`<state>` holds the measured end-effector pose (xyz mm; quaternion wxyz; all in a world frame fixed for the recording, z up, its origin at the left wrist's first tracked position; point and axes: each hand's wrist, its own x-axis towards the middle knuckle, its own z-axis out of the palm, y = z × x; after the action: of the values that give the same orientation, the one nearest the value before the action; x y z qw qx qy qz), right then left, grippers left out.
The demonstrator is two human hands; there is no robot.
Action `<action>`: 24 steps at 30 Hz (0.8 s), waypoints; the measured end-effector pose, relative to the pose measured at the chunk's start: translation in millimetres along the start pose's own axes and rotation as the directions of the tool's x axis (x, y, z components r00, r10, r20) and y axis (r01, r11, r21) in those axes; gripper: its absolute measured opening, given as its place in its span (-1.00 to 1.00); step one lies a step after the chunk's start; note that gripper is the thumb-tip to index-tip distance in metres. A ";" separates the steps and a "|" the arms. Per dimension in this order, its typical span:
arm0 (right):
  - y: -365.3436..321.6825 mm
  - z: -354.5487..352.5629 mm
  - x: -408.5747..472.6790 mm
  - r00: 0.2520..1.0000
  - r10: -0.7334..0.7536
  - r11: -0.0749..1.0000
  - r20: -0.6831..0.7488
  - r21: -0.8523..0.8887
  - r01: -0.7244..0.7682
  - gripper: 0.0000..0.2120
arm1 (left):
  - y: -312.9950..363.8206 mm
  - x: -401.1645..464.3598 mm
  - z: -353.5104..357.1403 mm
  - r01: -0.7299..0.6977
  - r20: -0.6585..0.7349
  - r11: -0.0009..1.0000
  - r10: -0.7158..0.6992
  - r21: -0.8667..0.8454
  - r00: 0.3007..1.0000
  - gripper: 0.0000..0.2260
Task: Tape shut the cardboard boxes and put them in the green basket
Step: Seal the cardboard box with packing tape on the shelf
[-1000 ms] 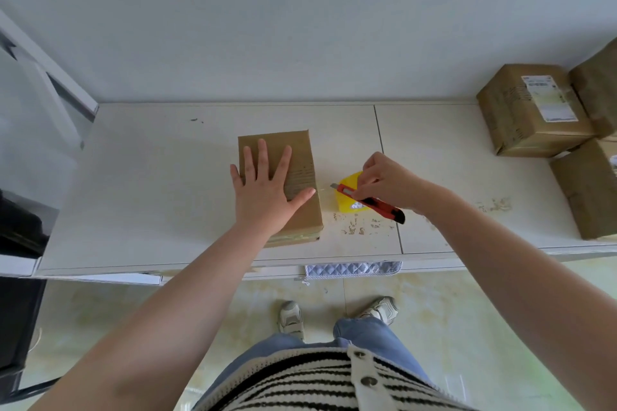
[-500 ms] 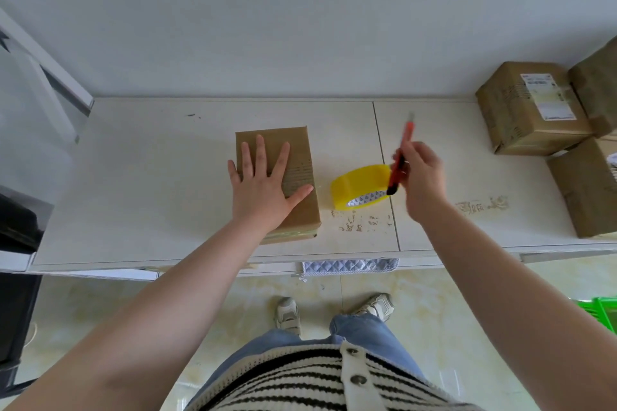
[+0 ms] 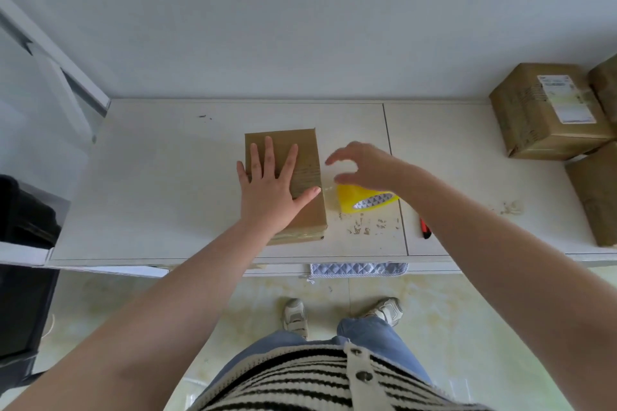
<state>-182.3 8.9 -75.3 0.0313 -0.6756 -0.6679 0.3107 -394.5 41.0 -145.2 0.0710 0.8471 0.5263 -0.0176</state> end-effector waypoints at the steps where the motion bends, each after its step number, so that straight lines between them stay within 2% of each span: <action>1: -7.7 -0.2 4.3 0.992 0.026 0.997 0.128 -0.081 -0.015 -0.62 | -0.3 -0.2 -0.2 0.000 -0.002 1.000 0.000 0.003 1.000 -0.17; 2: -10.9 0.6 7.5 0.975 0.072 0.989 0.208 -0.142 -0.042 -0.63 | -0.5 0.1 -0.4 0.001 -0.002 1.000 -0.001 0.004 1.000 -0.17; 4: -10.0 0.4 10.5 0.951 0.124 0.983 0.282 -0.164 -0.080 -0.74 | -0.8 0.6 -1.4 0.003 0.000 1.000 -0.003 -0.003 1.000 -0.16; 9: 0.5 -5.9 6.3 0.945 0.107 0.994 0.309 -0.005 -0.110 -0.92 | -0.5 -0.6 -3.5 0.003 0.018 1.000 -0.003 -0.007 1.000 -0.15; 14: 6.0 1.4 -9.9 0.980 0.057 0.975 0.191 0.202 -0.096 -0.92 | -4.4 -1.0 -6.3 -0.027 0.056 1.000 0.027 0.003 0.998 -0.15; 17: 5.0 4.0 -31.9 0.994 0.028 0.912 0.110 0.405 -0.070 -0.92 | -11.9 -2.6 -7.7 -0.080 0.072 0.997 0.079 0.019 0.994 -0.16; 21: 15.7 5.5 -64.8 0.981 0.187 0.806 -0.048 0.578 -0.125 -0.95 | -8.7 -4.5 -21.2 -0.099 0.144 0.991 0.086 0.091 0.986 -0.19; 23: 19.4 9.7 -78.1 0.945 0.292 0.725 -0.148 0.679 -0.118 -0.93 | 6.0 -10.1 -33.1 -0.168 0.036 0.983 0.166 0.070 0.985 -0.25; 24: 19.4 12.2 -83.2 0.925 0.332 0.681 -0.182 0.725 -0.102 -0.90 | 17.3 -14.1 -39.8 -0.221 -0.046 0.974 0.219 -0.041 0.975 -0.30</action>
<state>-163.7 -74.4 -62.6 0.3495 -0.7261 -0.3998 0.4368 -387.1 26.4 -102.6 0.0812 0.8986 0.4307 0.0198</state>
